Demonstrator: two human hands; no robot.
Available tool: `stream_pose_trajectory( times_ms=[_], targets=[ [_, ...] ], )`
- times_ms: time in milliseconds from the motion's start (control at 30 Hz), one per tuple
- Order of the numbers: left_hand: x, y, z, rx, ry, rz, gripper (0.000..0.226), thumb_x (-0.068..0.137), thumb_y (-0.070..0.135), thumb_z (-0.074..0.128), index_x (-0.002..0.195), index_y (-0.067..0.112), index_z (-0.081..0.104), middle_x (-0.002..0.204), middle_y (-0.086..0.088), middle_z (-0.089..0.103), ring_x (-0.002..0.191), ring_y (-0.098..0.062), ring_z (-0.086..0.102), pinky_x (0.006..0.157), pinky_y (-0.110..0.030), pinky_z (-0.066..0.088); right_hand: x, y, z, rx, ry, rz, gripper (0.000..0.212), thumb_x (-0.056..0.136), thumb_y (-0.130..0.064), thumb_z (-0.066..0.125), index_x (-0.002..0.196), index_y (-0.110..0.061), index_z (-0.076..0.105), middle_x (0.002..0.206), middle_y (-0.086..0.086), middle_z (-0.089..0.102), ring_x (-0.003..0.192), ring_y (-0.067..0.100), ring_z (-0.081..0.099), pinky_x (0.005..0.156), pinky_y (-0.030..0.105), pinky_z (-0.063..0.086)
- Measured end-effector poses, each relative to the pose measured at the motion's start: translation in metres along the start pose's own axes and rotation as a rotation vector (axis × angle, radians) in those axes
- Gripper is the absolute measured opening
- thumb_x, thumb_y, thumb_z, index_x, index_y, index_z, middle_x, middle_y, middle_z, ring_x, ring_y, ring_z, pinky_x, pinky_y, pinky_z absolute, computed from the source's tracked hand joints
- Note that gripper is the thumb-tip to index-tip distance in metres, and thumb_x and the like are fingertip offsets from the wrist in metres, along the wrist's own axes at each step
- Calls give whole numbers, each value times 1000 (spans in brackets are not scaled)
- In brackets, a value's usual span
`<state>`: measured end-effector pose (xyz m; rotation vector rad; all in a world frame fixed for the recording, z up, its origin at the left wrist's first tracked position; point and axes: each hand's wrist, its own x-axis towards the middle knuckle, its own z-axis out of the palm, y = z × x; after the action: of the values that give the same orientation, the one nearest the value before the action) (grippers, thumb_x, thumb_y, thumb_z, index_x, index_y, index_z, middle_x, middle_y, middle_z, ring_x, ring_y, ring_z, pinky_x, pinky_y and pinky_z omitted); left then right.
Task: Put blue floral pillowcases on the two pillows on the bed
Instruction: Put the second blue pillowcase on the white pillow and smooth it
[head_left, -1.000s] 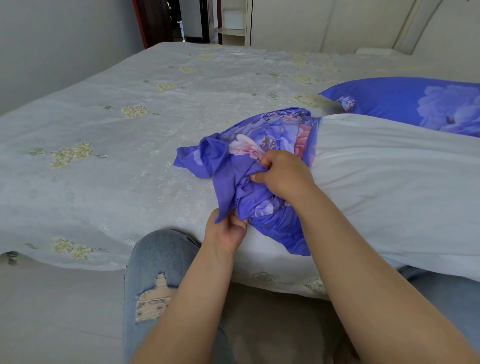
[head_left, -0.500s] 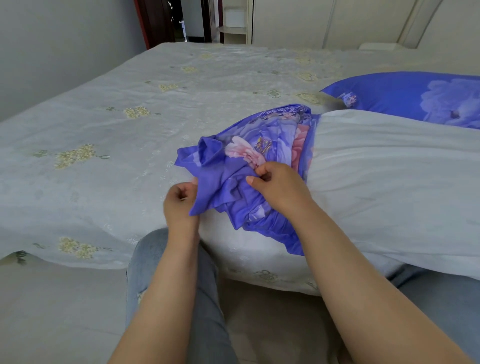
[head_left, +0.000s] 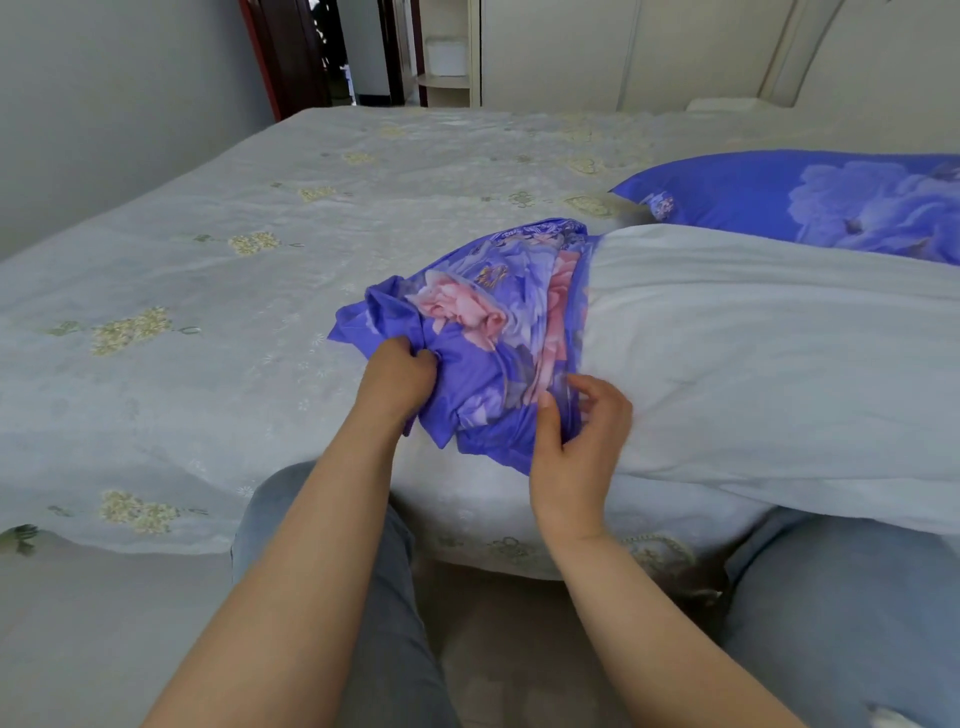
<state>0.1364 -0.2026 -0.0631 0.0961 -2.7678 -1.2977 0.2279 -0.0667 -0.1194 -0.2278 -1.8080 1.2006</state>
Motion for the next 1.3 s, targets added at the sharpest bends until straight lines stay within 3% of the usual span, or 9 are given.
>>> stream_pose_trajectory(
  times_ms=[167, 300, 467, 733, 800, 900, 1000, 1200, 1300],
  targets=[
    [0, 8, 5, 13, 17, 76, 39, 99, 24, 40, 62, 13, 34, 73, -9, 48, 68, -25, 43, 62, -30, 30, 1, 9, -8, -37, 18, 309, 30, 85, -29, 67, 103, -11, 52, 97, -3, 47, 93, 18, 49, 85, 35, 46],
    [-5, 7, 0, -61, -61, 55, 46, 96, 39, 47, 61, 15, 29, 59, -2, 34, 55, -18, 32, 51, -31, 25, -2, 7, -15, -245, -108, 175, 23, 87, -36, 62, 83, -17, 51, 81, -2, 50, 81, 18, 47, 74, 37, 45],
    [-4, -2, -3, -91, -178, 69, 40, 89, 35, 61, 65, 14, 37, 65, -3, 40, 58, -17, 36, 53, -28, 30, -9, 3, -18, -466, -289, -16, 20, 87, -35, 61, 84, -17, 54, 81, -5, 49, 79, 15, 43, 73, 32, 37],
    [8, 21, 7, -441, 110, 8, 18, 92, 19, 50, 74, 16, 50, 71, 0, 52, 73, -22, 52, 63, -29, 40, 4, 4, -29, -675, -622, 38, 36, 89, -47, 55, 106, -15, 61, 108, 1, 53, 106, 20, 46, 86, 32, 43],
    [14, 24, 5, -549, 156, 13, 18, 94, 20, 49, 76, 20, 51, 73, 1, 54, 74, -22, 54, 65, -32, 44, 10, 12, -29, -637, -597, -6, 30, 91, -39, 55, 101, -11, 63, 105, 2, 55, 103, 21, 48, 83, 32, 42],
    [31, 21, 0, -704, 201, -36, 11, 94, 20, 48, 94, 14, 56, 83, -2, 59, 81, -23, 59, 78, -40, 52, 29, 13, -29, -268, -444, 99, 21, 95, -25, 52, 83, -10, 60, 82, 5, 59, 80, 16, 52, 70, 29, 35],
    [45, 14, 2, -792, 196, -93, 15, 96, 19, 47, 104, 12, 57, 87, -3, 61, 85, -23, 61, 80, -36, 52, 48, -1, -29, 19, -333, 219, 29, 98, -21, 47, 69, -22, 45, 65, -9, 47, 62, 3, 43, 65, 26, 34],
    [42, -20, 30, -761, 253, -238, 30, 93, 15, 54, 118, -1, 57, 111, -19, 63, 105, -33, 61, 85, -36, 48, 71, -33, -17, 39, -309, 108, 32, 99, -26, 43, 68, -28, 35, 61, -9, 40, 60, 10, 37, 61, 30, 34],
    [42, -36, 25, -761, 301, -356, 28, 90, 12, 52, 115, 1, 58, 100, -19, 62, 103, -41, 61, 81, -49, 51, 89, -39, -23, 37, -133, 126, 24, 100, -23, 41, 76, -22, 43, 63, -10, 44, 58, 9, 38, 61, 27, 32]
  ],
)
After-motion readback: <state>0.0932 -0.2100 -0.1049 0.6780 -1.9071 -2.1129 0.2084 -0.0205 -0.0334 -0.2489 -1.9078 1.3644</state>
